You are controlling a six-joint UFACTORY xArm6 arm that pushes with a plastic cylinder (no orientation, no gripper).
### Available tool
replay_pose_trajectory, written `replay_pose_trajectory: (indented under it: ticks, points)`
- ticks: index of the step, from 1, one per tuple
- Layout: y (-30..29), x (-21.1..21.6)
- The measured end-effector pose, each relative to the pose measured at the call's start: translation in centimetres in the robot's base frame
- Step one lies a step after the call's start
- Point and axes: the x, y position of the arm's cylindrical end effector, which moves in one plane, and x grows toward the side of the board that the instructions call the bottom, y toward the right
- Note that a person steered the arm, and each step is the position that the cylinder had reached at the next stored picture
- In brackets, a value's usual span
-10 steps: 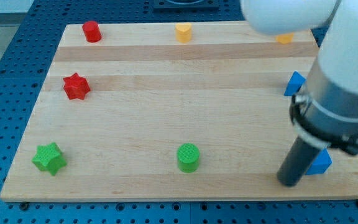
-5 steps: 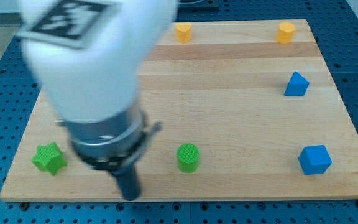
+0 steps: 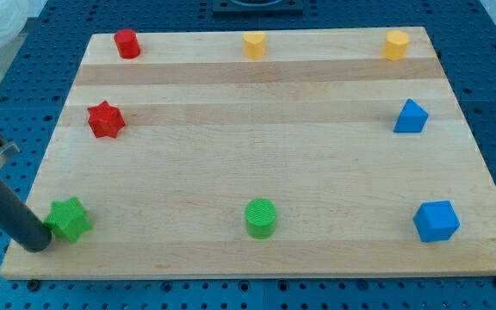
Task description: Move the green star to the center of the board
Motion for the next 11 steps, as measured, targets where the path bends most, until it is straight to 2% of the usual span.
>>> replay_pose_trajectory:
  ticks: [2,4,6,7,9,10,11]
  points:
    - [4.2,-2.3]
    - [5.1,-8.2]
    - [9.7,-12.7]
    - [13.8,-12.8]
    - [15.6,-6.7]
    - [16.7,-6.6]
    - [17.3,-9.2]
